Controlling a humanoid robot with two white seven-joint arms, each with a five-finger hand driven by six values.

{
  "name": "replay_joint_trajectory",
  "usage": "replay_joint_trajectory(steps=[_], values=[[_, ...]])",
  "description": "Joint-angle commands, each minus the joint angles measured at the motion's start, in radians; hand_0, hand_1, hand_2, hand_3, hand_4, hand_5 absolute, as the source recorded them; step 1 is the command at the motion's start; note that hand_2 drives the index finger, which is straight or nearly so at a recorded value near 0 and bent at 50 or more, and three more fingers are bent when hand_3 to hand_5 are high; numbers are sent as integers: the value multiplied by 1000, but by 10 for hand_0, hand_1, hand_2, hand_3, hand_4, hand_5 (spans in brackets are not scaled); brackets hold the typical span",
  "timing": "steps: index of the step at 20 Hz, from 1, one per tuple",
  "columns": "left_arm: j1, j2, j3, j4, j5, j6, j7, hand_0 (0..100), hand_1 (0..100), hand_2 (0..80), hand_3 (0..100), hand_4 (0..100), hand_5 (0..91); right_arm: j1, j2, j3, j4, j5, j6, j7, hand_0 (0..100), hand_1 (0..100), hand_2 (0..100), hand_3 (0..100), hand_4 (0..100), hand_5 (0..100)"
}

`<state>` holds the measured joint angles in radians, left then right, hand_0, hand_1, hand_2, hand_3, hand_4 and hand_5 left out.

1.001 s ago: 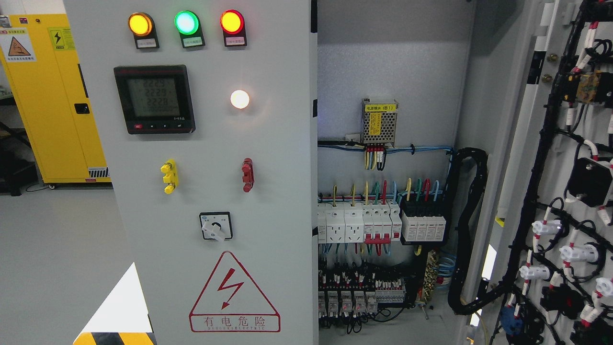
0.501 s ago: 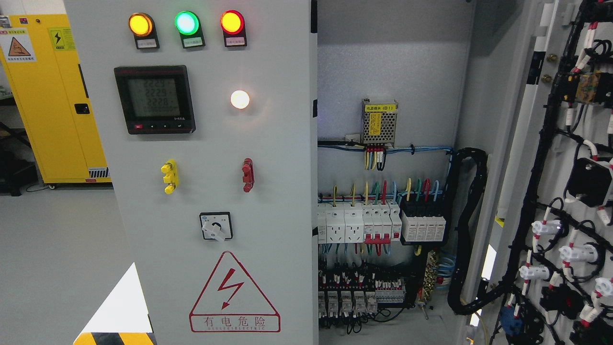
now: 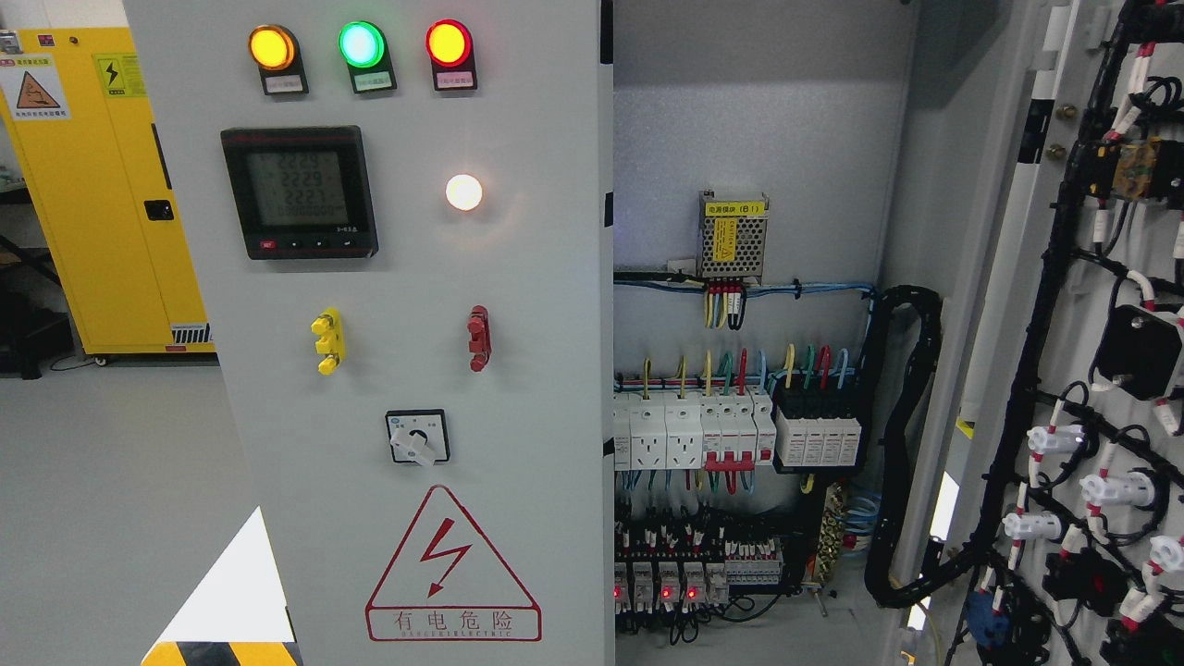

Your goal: Open door with both hands

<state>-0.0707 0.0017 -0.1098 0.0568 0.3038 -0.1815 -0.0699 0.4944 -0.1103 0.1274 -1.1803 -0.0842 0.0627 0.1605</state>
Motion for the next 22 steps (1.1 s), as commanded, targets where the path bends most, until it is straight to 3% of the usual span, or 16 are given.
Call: replay_joint_trajectory(steps=[1, 4, 9, 12, 14, 20, 22], values=[[0, 8, 2, 15, -14, 1, -16, 0, 0, 0, 0, 0, 0, 53, -51, 80, -727, -2, -4, -4, 215, 0, 0, 0, 0, 0], [0, 3, 4, 18, -11, 7, -16, 0, 0, 0, 0, 0, 0, 36, -52, 69, -849, -2, -15, -6, 216, 0, 0, 0, 0, 0], [0, -12, 2, 14, -11, 8, -18, 0, 0, 0, 0, 0, 0, -39, -46, 63, -898, -2, -190, -12, 215, 0, 0, 0, 0, 0], [0, -20, 7, 18, -6, 48, -77, 0, 0, 0, 0, 0, 0, -101, -36, 63, -901, -2, -250, -12, 215, 0, 0, 0, 0, 0], [0, -29, 9, 17, -3, 95, -100, 0, 0, 0, 0, 0, 0, -183, -14, 58, -901, 0, -254, -12, 216, 0, 0, 0, 0, 0], [-1, -31, 9, 18, -3, 102, -93, 0, 0, 0, 0, 0, 0, -382, 38, 35, -891, -2, -241, -15, 217, 0, 0, 0, 0, 0], [-1, -29, 9, 18, -3, 102, -91, 0, 0, 0, 0, 0, 0, -442, 46, 29, -880, -2, -201, -15, 217, 0, 0, 0, 0, 0]])
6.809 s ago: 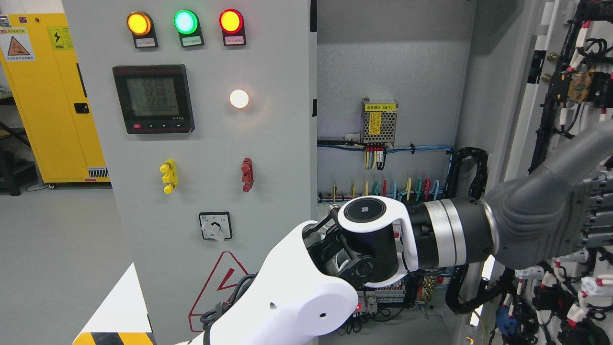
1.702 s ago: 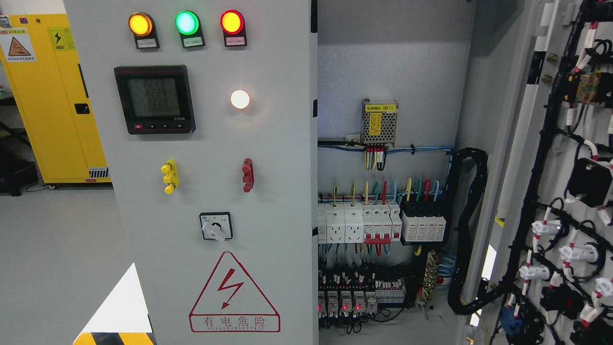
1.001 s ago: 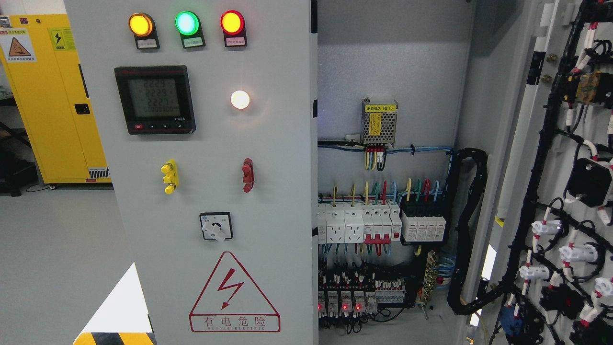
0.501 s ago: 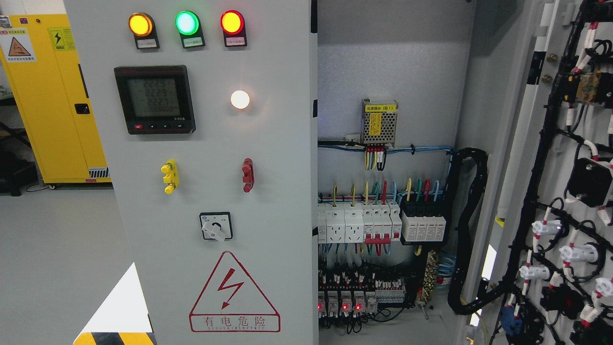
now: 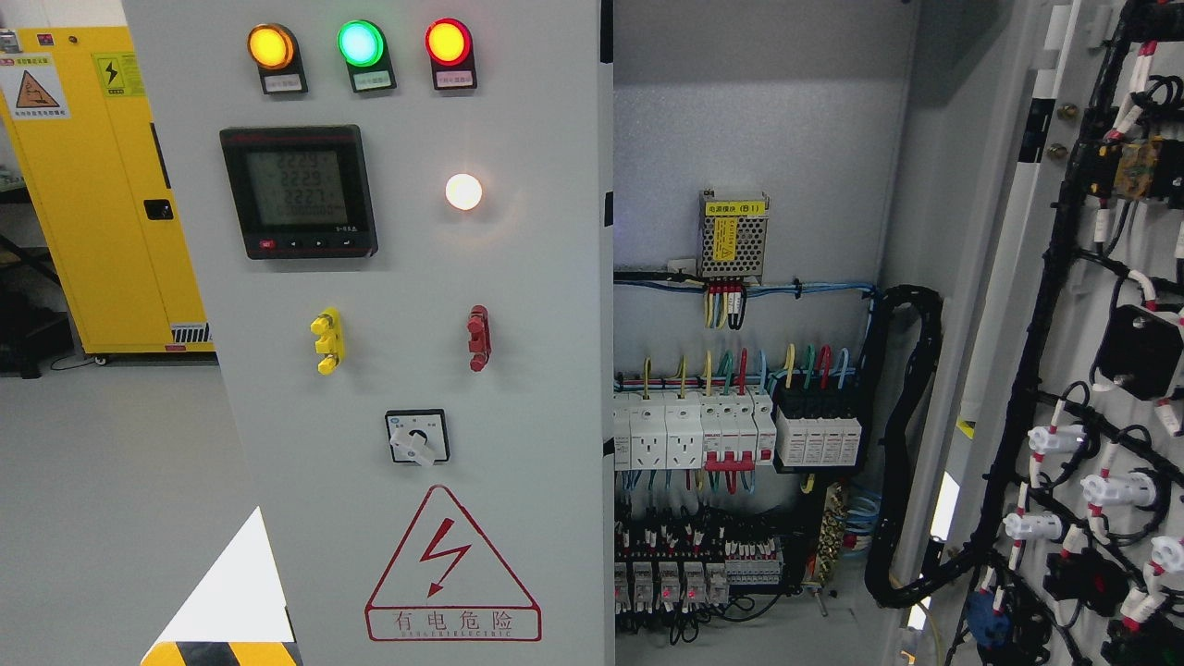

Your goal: Open door with both hands

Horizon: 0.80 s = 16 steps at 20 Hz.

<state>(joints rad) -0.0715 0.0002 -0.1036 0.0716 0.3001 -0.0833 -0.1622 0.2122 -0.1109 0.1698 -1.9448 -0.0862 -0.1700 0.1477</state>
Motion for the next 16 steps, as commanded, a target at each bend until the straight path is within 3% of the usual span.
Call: replay_joint_trajectory(steps=[1, 3, 6, 8, 16], values=[[-1, -28, 2, 4, 2, 4, 1, 0, 0, 0, 0, 0, 0, -186, 60, -21, -111, -1, 59, -2, 217, 0, 0, 0, 0, 0], [-1, -28, 1, 4, 1, 5, 4, 0, 0, 0, 0, 0, 0, -240, 82, -29, -89, -1, 99, -2, 217, 0, 0, 0, 0, 0], [-2, -29, -1, 4, -2, 7, 73, 0, 0, 0, 0, 0, 0, -338, 120, -48, -51, -1, 167, -2, 217, 0, 0, 0, 0, 0], [-2, -29, -1, 2, -6, 7, 84, 0, 0, 0, 0, 0, 0, -399, 138, -53, -37, -1, 208, -2, 217, 0, 0, 0, 0, 0], [-2, -29, -1, 2, -7, 1, 79, 0, 0, 0, 0, 0, 0, -588, 139, -50, 121, -4, 291, 3, 217, 0, 0, 0, 0, 0]])
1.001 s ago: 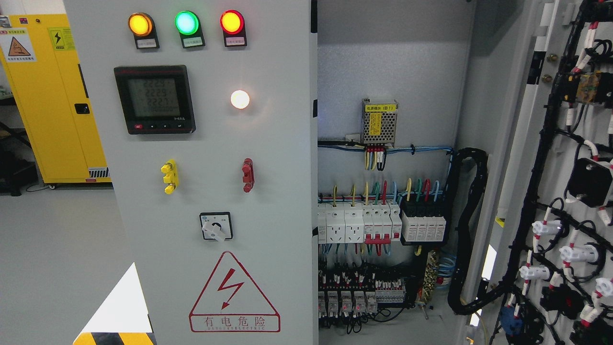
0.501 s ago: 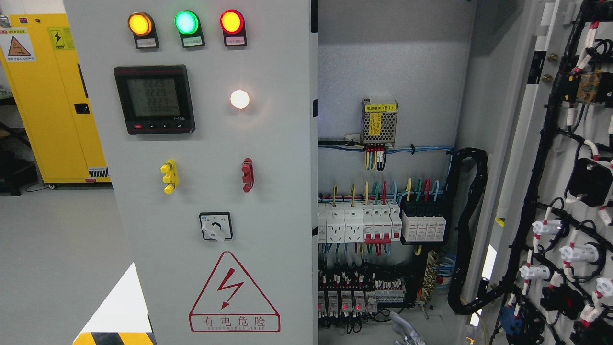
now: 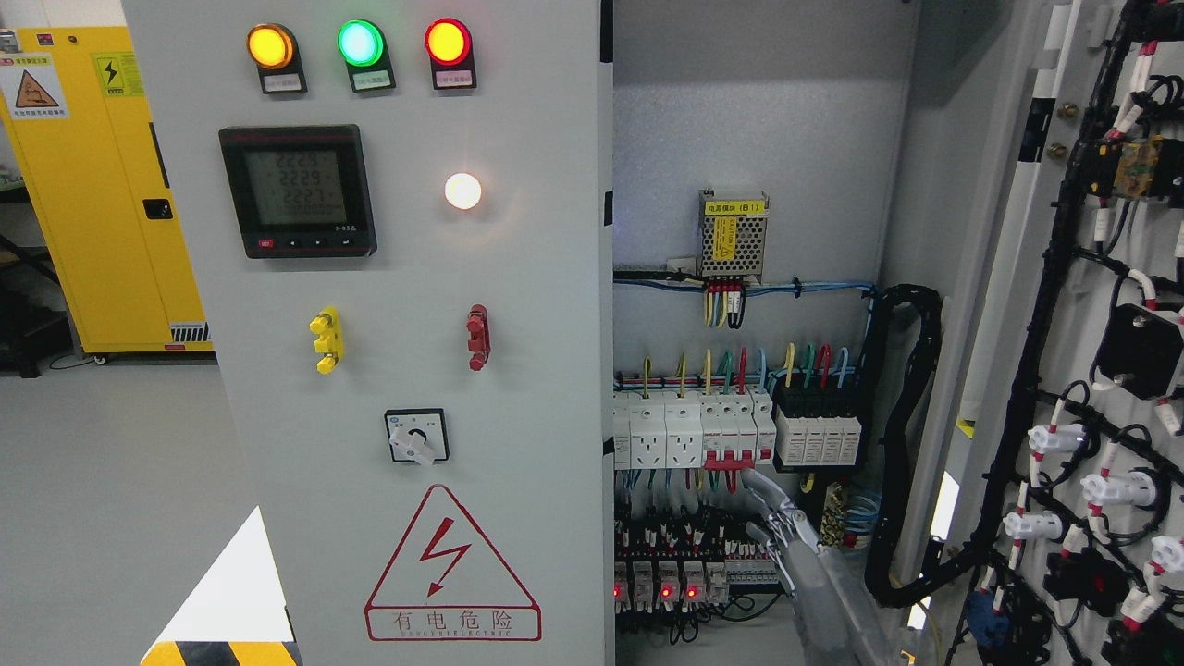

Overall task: Open door with both hands
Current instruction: 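Reach the right hand into the gap behind the indicator-light door edge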

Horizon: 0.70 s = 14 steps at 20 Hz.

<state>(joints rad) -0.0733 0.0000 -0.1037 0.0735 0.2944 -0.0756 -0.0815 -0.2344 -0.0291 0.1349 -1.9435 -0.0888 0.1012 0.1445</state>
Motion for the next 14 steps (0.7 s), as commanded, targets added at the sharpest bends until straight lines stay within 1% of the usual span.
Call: replay_joint_trajectory(steps=[1, 4, 5, 6, 9, 11, 14], values=[[0, -29, -1, -1, -1, -10, -3, 0, 0, 0, 0, 0, 0, -163, 58, -15, 144, -2, 20, 6, 217, 0, 0, 0, 0, 0], [0, -31, -1, -9, -1, -12, -3, 0, 0, 0, 0, 0, 0, -215, 58, -1, 208, -2, 25, 6, 216, 0, 0, 0, 0, 0], [0, -32, -1, -11, -1, -13, -3, 0, 0, 0, 0, 0, 0, -229, 58, 5, 231, -3, 35, 6, 217, 0, 0, 0, 0, 0], [0, -34, -1, -11, -1, -13, -3, 0, 0, 0, 0, 0, 0, -241, 58, 5, 254, -5, 47, 7, 217, 0, 0, 0, 0, 0], [0, -35, -2, -11, -1, -13, -3, 0, 0, 0, 0, 0, 0, -284, 61, 9, 310, -5, 51, 9, 215, 0, 0, 0, 0, 0], [0, -34, -2, -11, -1, -13, -3, 0, 0, 0, 0, 0, 0, -298, 63, 12, 328, -5, 52, 12, 215, 0, 0, 0, 0, 0], [0, -35, -2, -11, -1, -13, -3, 0, 0, 0, 0, 0, 0, -316, 63, 40, 357, -6, 49, 12, 215, 0, 0, 0, 0, 0]])
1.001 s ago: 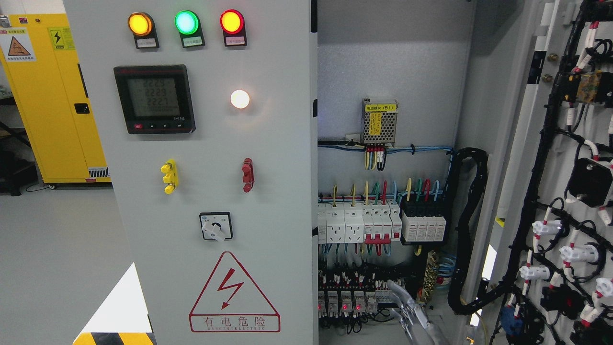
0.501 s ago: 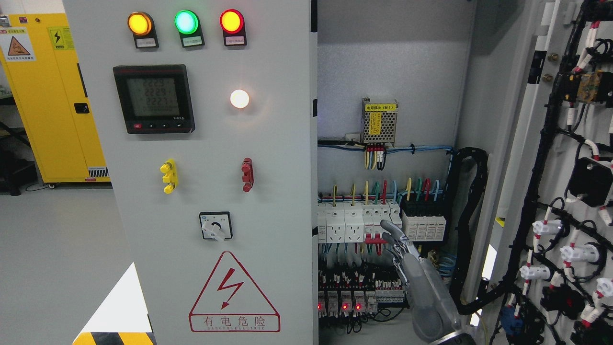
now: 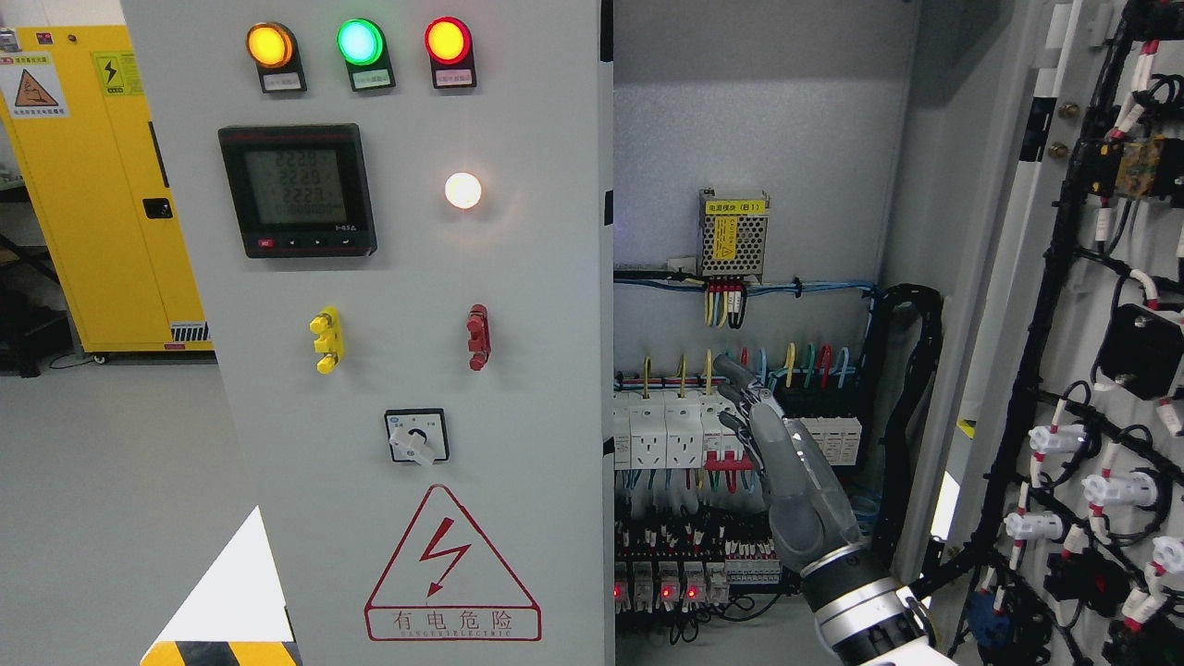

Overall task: Open door with both hands
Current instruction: 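Reach the right hand into the gap behind the indicator-light door edge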

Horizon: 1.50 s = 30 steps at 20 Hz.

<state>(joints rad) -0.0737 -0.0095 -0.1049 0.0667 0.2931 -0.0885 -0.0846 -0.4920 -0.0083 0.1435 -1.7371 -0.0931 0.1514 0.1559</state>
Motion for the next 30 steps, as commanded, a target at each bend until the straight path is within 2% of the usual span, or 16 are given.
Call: replay_joint_trajectory(steps=[1, 7, 11, 16, 27, 28, 30], values=[[0, -26, -1, -4, 0, 0, 0, 0, 0, 0, 0, 0, 0, -62, 44, 37, 152, -17, -1, 1, 215, 0, 0, 0, 0, 0], [0, -35, 1, -4, 0, 0, 0, 0, 0, 0, 0, 0, 0, -112, 48, 39, 183, -132, 19, 1, 215, 0, 0, 0, 0, 0], [0, -37, 1, -4, 0, 0, 0, 0, 0, 0, 0, 0, 0, -123, 48, 56, 192, -137, 34, 4, 215, 0, 0, 0, 0, 0], [0, -37, 1, -4, 0, 0, 0, 0, 0, 0, 0, 0, 0, -168, 48, 45, 249, -145, 31, 4, 216, 0, 0, 0, 0, 0], [0, -37, 1, -4, 0, 0, 0, 0, 0, 0, 0, 0, 0, -209, 42, 54, 281, -194, 34, 5, 216, 0, 0, 0, 0, 0], [0, -37, 1, -4, 0, 0, 0, 0, 0, 0, 0, 0, 0, -212, 42, 53, 289, -195, 34, 16, 215, 0, 0, 0, 0, 0], [0, -37, 1, -4, 0, 0, 0, 0, 0, 0, 0, 0, 0, -218, 42, 48, 310, -195, 33, 68, 215, 0, 0, 0, 0, 0]])
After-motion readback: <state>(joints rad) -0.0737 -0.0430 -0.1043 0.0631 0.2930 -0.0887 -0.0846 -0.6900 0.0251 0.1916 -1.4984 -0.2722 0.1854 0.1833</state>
